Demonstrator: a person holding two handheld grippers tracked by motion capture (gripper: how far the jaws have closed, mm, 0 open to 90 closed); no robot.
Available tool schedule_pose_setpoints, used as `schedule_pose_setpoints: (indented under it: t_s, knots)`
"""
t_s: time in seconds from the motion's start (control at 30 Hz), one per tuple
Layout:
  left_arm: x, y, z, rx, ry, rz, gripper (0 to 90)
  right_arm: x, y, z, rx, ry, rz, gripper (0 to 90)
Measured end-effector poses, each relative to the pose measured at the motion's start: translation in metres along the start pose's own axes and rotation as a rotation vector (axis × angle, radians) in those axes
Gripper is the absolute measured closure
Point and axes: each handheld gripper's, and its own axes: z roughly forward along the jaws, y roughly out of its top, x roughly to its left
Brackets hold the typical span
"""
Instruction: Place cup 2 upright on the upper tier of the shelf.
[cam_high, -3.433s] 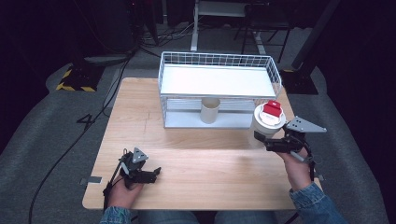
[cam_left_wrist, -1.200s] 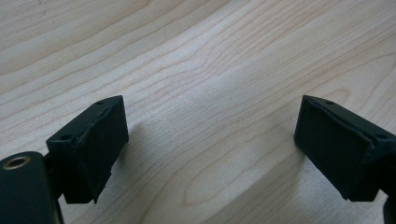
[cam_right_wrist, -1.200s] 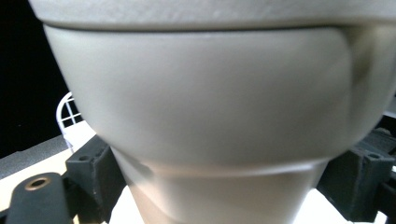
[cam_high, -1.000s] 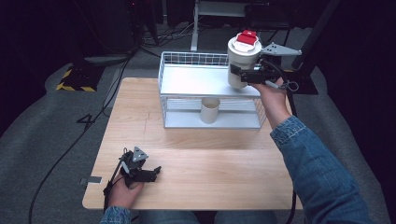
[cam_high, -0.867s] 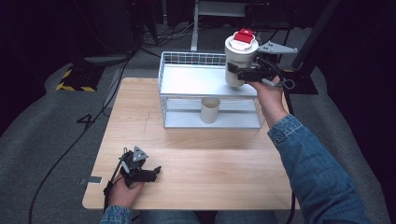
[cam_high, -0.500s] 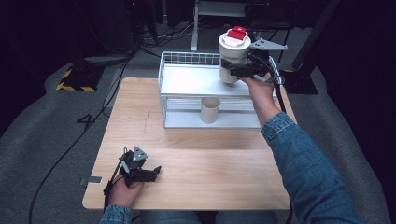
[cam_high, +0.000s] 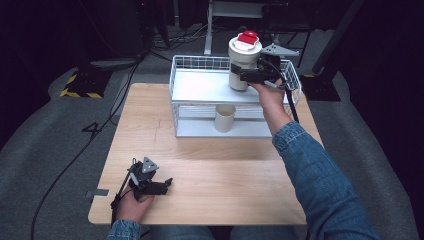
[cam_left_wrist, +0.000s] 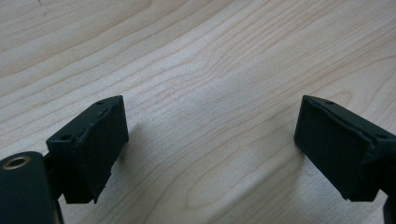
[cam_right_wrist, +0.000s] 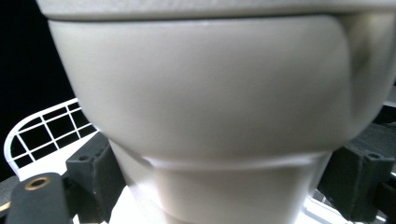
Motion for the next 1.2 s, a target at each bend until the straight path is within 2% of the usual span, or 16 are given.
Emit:
schedule_pose_setpoints:
  t_s: [0.73,1.1,1.2]
  knots:
    - [0.000,0.000,0.000,0.001,0.000,0.000,10.5,-0.003,-0.009,0.005,0.008,-0.007,0.002,13.5]
    - [0.000,0.000,0.000,0.002,0.000,0.000,10.5,-0.007,-0.011,0.001,0.016,0.008,0.011,13.4]
    - [0.000,0.000,0.000,0.001,-0.003,-0.006,10.5,-0.006,-0.012,-0.001,0.021,0.005,-0.003,13.4]
